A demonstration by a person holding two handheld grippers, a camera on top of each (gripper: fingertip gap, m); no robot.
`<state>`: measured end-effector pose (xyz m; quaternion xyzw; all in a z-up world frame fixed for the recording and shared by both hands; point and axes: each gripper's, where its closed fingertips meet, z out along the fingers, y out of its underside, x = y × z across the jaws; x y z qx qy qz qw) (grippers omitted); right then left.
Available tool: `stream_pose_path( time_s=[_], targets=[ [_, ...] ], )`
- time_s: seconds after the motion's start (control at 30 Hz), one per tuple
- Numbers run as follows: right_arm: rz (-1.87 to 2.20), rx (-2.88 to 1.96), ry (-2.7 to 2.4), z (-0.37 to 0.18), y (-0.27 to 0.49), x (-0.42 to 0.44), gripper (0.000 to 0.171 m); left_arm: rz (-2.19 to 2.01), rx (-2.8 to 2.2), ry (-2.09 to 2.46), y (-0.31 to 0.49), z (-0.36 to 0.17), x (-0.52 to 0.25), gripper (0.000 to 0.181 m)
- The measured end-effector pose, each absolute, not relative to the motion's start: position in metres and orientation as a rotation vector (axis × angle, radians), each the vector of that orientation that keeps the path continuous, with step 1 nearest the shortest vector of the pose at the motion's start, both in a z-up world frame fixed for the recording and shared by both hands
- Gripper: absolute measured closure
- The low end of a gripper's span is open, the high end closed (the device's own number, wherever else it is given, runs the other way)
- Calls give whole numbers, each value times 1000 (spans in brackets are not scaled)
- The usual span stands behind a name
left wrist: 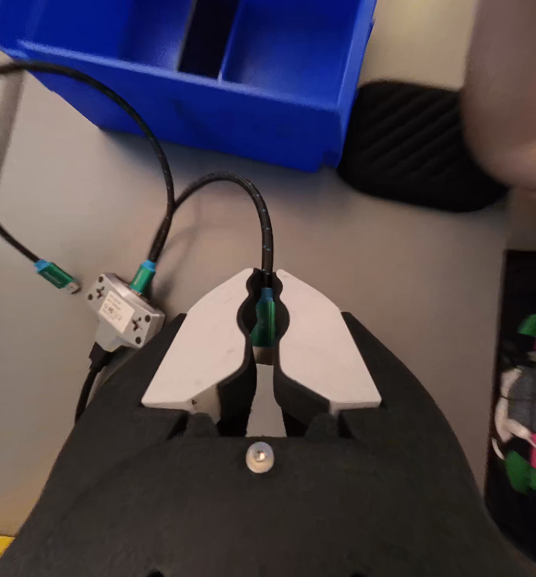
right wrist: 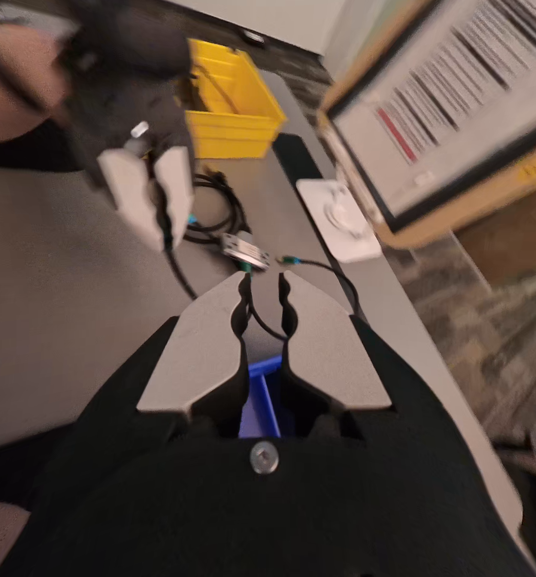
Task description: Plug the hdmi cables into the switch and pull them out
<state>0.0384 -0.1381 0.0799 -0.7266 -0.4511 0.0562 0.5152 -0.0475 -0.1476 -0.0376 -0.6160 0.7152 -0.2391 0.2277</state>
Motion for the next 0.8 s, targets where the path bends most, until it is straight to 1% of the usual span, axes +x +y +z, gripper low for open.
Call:
stream_pose_path(
  time_s=[0.03,0.1,0.2,0.27,0.3,0.33,0.4,0.5,0.57,0.67,0.7,0.8],
  targets=[
    [171,-1674,-1209,74,-146,20,149,-729,-1682,1939,-146,-20,-55,175],
    [222,-1564,-1436,58,-161,-13,142,-876,-1658,1904,-149,7,-69,176],
    [178,-1503,-1541,45,-152,-52,131,-999,-1620,1871,-152,31,-83,175],
    [124,-1554,-1548,36,-138,-68,132,-1059,-1603,1872,-156,38,-87,175],
    [77,-1589,-1541,31,-130,-71,140,-1091,-1591,1879,-160,41,-89,175],
    [64,-1621,-1566,26,-128,-74,161,-1105,-1585,1871,-160,44,-89,175],
    [81,-1659,-1555,24,-125,-75,165,-1059,-1595,1831,-150,45,-90,176],
    [153,-1686,-1451,35,-119,-73,169,-1130,-1550,1682,-134,65,-89,174],
    [133,-1688,-1373,44,-111,-65,169,-1188,-1542,1568,-119,80,-94,153],
    [149,-1686,-1301,53,-106,-59,169,-1273,-1501,1466,-103,94,-101,134],
    [148,-1684,-1278,56,-104,-57,169,-1296,-1467,1438,-99,98,-101,132],
    [140,-1705,-1219,59,-98,-52,169,-1421,-1368,1386,-97,101,-98,132]
  ],
)
